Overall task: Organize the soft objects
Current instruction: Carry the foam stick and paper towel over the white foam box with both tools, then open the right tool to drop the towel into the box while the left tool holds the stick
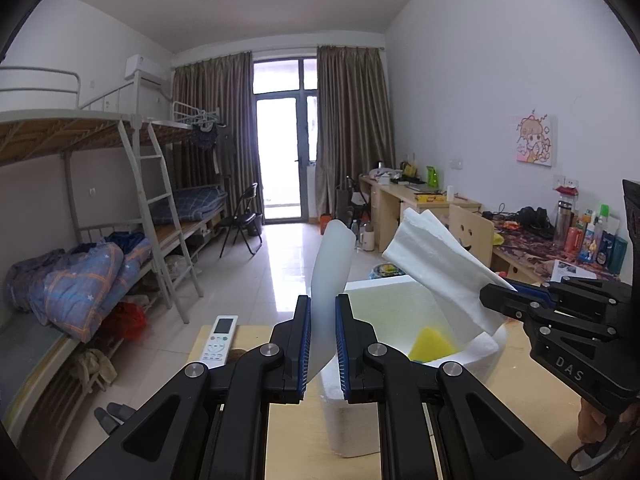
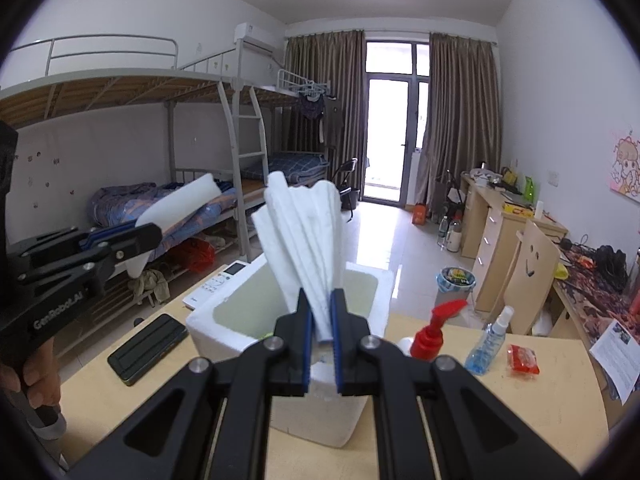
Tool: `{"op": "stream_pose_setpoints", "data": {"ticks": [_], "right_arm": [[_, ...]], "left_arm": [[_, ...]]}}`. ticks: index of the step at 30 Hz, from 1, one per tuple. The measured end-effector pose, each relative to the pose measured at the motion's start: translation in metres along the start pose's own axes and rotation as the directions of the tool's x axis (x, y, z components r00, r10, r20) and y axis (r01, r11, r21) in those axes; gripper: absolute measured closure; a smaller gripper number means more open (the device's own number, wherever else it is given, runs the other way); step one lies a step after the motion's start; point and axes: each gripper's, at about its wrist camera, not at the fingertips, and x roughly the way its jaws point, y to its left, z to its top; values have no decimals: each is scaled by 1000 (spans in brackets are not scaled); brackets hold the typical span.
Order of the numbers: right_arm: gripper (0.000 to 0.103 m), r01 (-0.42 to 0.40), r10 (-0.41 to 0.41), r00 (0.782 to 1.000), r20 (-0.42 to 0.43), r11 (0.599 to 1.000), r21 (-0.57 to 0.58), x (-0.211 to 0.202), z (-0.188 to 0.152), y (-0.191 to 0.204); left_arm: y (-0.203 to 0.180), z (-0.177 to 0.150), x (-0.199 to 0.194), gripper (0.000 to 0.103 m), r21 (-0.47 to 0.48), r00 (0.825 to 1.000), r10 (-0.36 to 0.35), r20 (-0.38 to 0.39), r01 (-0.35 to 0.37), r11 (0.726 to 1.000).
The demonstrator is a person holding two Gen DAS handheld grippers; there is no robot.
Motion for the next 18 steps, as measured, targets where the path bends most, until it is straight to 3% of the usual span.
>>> {"op": "stream_pose_setpoints", "data": {"ticks": [18], "right_arm": [[92, -18, 19, 999, -49, 1000, 4, 55, 7, -4]], "left_arm": [[14, 1, 10, 90, -22, 999, 27, -29, -28, 999]]}}
